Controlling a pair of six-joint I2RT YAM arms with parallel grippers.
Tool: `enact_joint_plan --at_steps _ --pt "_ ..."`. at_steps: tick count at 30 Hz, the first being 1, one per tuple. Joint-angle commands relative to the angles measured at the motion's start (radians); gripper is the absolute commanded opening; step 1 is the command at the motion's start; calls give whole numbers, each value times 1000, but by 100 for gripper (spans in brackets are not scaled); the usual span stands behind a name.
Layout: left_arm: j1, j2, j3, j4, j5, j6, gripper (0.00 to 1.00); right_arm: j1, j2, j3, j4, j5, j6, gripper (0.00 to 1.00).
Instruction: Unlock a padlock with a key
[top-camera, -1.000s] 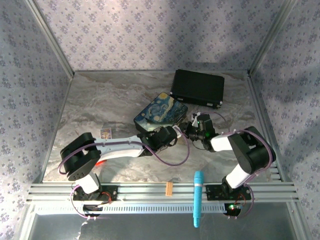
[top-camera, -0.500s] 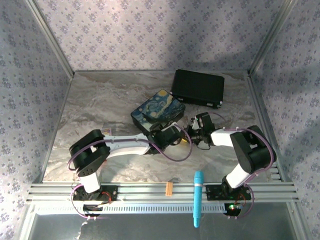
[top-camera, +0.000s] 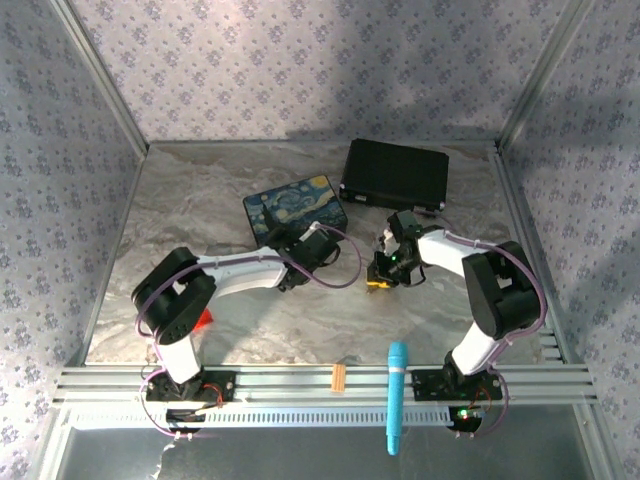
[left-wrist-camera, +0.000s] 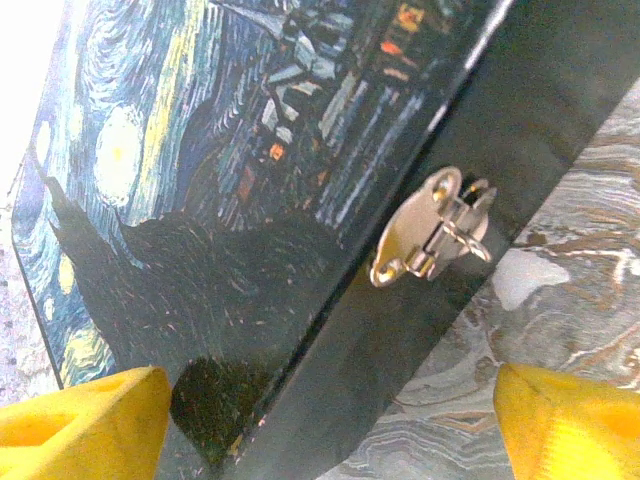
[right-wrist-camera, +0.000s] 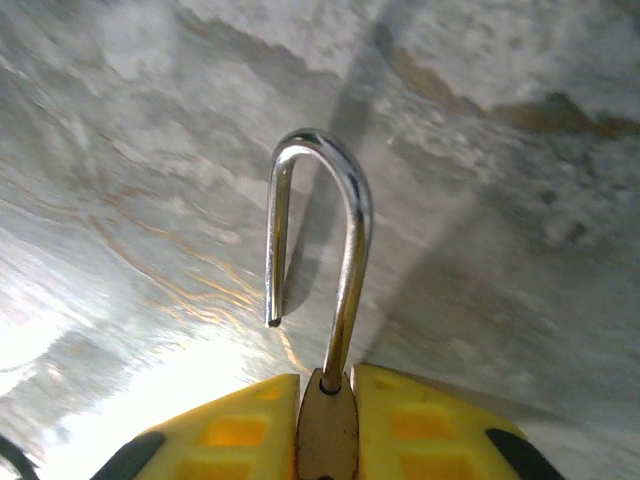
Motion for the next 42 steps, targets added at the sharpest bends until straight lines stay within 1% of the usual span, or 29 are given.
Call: enact_joint_plan --at_steps 1,4,6,7,8,11,13,16,17,18,19,22,23,25,26,27,28,29,32,33,34,36,37,38,39,42 --pt "2 -49 -47 -27 50 -47 85 -4 26 7 -165 105 -59 26" --pt "-4 -116 -84 4 64 -59 88 5 22 20 -175 133 -59 30" --pt "-10 -165 -95 9 80 -67 90 12 17 32 -189 156 -62 34" --pt "-12 -189 -100 11 83 -71 92 15 12 35 -191 160 -61 36" --pt "-16 -216 -103 16 86 -72 97 18 3 39 -193 167 -62 39" --pt "-16 -299 -113 23 97 -89 100 21 -38 54 -200 214 -66 51" --pt "-11 -352 -123 31 97 -107 100 28 -87 62 -193 259 -72 59" --pt "24 -452 -153 62 78 -155 100 38 -209 58 -143 360 -87 71" --pt "41 -496 -174 89 50 -162 100 39 -258 50 -117 405 -88 91" --pt "64 -539 -196 116 22 -171 100 37 -309 35 -60 451 -87 99" --pt "98 -575 -213 133 18 -182 100 32 -351 23 -28 485 -90 99" --pt "275 -655 -262 171 143 -205 100 -3 -428 -10 50 587 -125 99" --pt "339 -666 -277 177 161 -231 100 -25 -446 -22 80 598 -146 99" --pt "425 -678 -311 210 98 -258 100 -75 -478 -48 139 617 -212 99" --pt "454 -682 -352 281 64 -210 100 -93 -500 -74 185 632 -259 98" --pt "471 -682 -395 373 40 -123 100 -108 -527 -113 243 668 -291 99" --pt "488 -675 -434 450 9 -69 100 -120 -549 -157 304 697 -311 99" --pt "519 -663 -459 501 -11 -47 100 -137 -573 -213 381 723 -335 99" --pt "645 -643 -504 541 7 -94 100 -213 -609 -351 565 741 -408 99" --pt "680 -638 -542 609 14 -77 100 -246 -605 -382 613 738 -414 99" --pt "707 -626 -571 671 35 -64 100 -274 -597 -405 652 726 -414 99" --pt "785 -579 -615 772 151 -61 100 -334 -572 -476 805 676 -404 99" --pt "809 -545 -634 833 208 -54 100 -353 -556 -510 893 644 -406 99" --pt "835 -509 -645 881 276 -58 100 -366 -528 -539 973 615 -419 99" --pt "856 -472 -648 914 322 -65 100 -371 -494 -545 1022 615 -424 99" --pt "895 -365 -649 1031 422 -79 100 -371 -382 -554 1171 603 -453 99"
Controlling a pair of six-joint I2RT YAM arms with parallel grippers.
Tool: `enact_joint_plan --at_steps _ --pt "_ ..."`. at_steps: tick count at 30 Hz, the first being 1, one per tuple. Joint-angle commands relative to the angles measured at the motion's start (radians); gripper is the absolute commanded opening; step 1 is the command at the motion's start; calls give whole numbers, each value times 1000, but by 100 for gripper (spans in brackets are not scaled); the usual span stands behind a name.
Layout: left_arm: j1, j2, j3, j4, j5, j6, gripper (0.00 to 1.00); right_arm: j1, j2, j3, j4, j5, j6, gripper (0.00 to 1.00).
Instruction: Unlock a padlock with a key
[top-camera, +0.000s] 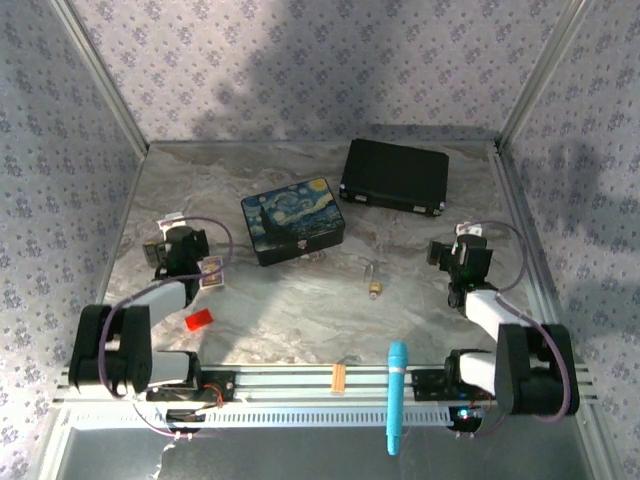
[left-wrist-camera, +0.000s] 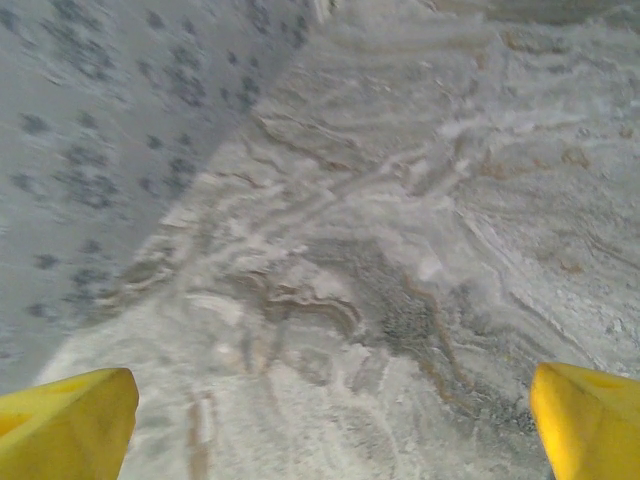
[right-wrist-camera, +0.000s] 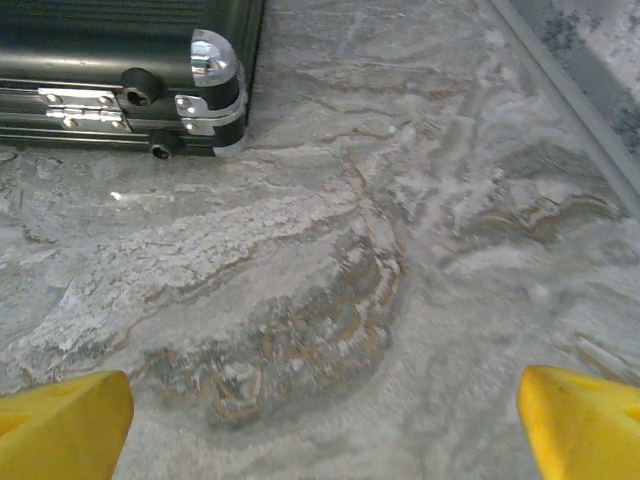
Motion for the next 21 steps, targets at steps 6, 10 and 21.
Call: enact_joint_plan --at_steps 6,10,21 --pt "39 176 -8 317 262 6 100 -8 257 45 368 -122 -71 99" --pt "39 195 -17 363 269 13 100 -19 302 63 381 -161 -73 99" --pt "38 194 -13 356 272 18 100 -14 298 66 361 -150 -76 99"
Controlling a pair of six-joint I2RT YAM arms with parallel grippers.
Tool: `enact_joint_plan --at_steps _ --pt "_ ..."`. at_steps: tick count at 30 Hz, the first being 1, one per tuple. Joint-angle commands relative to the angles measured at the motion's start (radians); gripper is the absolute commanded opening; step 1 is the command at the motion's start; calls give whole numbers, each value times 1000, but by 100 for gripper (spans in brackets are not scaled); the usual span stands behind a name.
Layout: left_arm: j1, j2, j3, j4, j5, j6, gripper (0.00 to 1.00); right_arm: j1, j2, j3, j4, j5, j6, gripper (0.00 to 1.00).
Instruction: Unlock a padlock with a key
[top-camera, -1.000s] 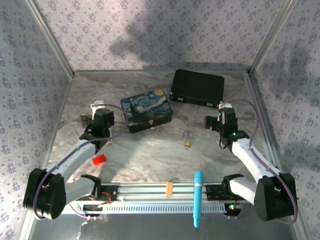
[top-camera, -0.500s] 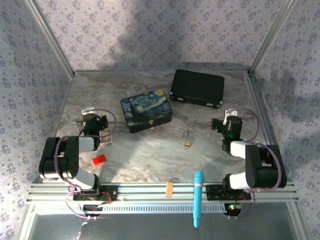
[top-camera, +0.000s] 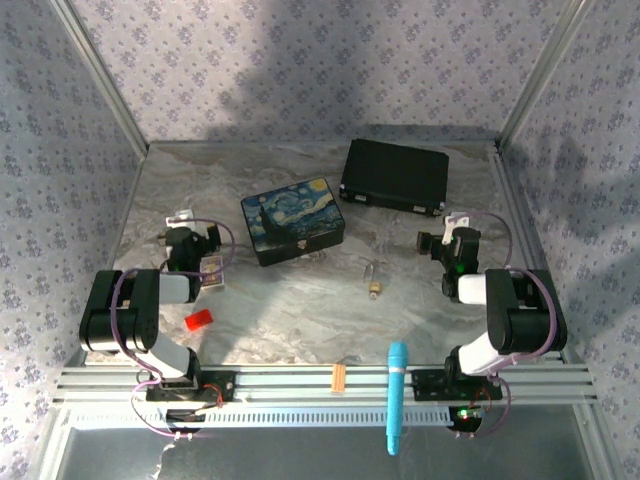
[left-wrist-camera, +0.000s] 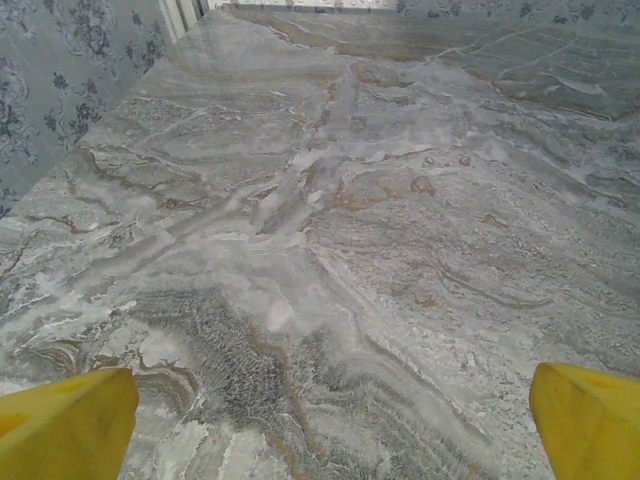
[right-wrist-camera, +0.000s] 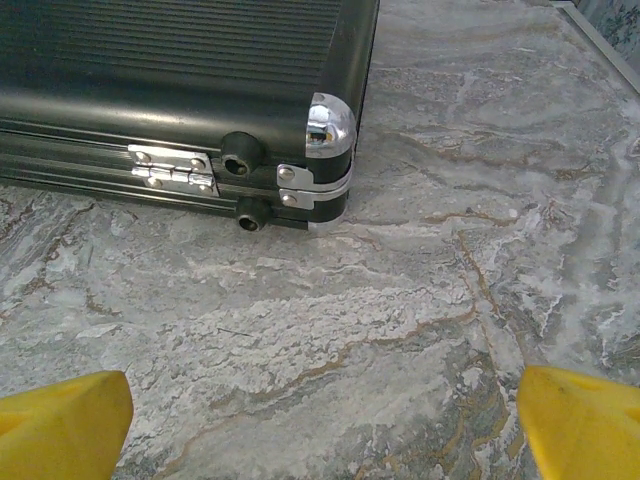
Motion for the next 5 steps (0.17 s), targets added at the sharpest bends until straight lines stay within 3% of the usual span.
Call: enact_joint_plan --at_steps 1,5 --pt "4 4 2 40 13 10 100 -7 3 23 16 -19 -16 99" --pt "0 5 4 37 11 15 100 -8 2 20 20 -20 -16 99"
